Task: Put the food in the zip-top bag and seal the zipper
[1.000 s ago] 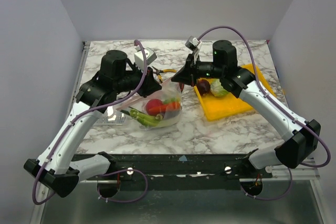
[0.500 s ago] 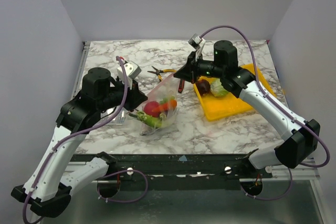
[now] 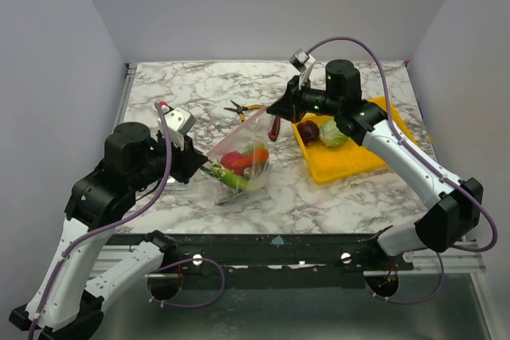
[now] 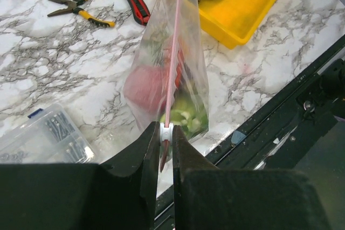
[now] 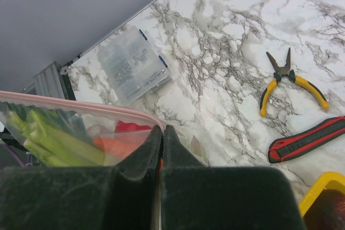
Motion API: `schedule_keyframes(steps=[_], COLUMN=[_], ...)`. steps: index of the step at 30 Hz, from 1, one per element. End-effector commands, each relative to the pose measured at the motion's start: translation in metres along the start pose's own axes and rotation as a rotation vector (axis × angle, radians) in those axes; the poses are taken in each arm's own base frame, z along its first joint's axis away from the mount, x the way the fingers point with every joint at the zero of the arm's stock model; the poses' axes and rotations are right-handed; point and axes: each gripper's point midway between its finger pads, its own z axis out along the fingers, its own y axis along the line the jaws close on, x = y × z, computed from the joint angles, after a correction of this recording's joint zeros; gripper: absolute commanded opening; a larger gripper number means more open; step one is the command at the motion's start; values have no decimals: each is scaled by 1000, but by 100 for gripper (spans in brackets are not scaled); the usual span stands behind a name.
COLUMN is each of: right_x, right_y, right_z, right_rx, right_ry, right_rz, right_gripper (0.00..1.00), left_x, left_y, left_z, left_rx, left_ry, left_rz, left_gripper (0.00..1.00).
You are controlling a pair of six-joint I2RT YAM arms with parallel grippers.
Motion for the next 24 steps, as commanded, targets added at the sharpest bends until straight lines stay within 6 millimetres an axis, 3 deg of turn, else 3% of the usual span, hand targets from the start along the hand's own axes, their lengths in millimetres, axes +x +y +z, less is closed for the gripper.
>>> schedule_keyframes(steps=[1, 8, 11, 17, 21, 24], right_x=[-1, -8, -21, -59, -92, -119], right_y=[-39, -38, -24, -13, -27, -32], right_z=[0, 0, 2, 29, 56, 72], right_rx=[141, 139, 68, 10, 29, 11], right_ry=[-24, -38, -87, -201, -309, -364], right_rz=[2, 4, 1, -16, -25, -39], right_gripper=[0, 0, 0, 0, 0, 0], left_x=[16, 23, 19, -29, -75, -99], left_y=[13, 19, 21, 50, 58, 62], left_z=[-17, -27, -31, -41, -47, -49], left_rx=[-93, -142, -158, -344, -399, -428], left_ry=[35, 50, 22, -150, -289, -347], left_rz=[-19, -20, -21, -31, 10, 39], left_gripper=[0, 0, 0, 0, 4, 7])
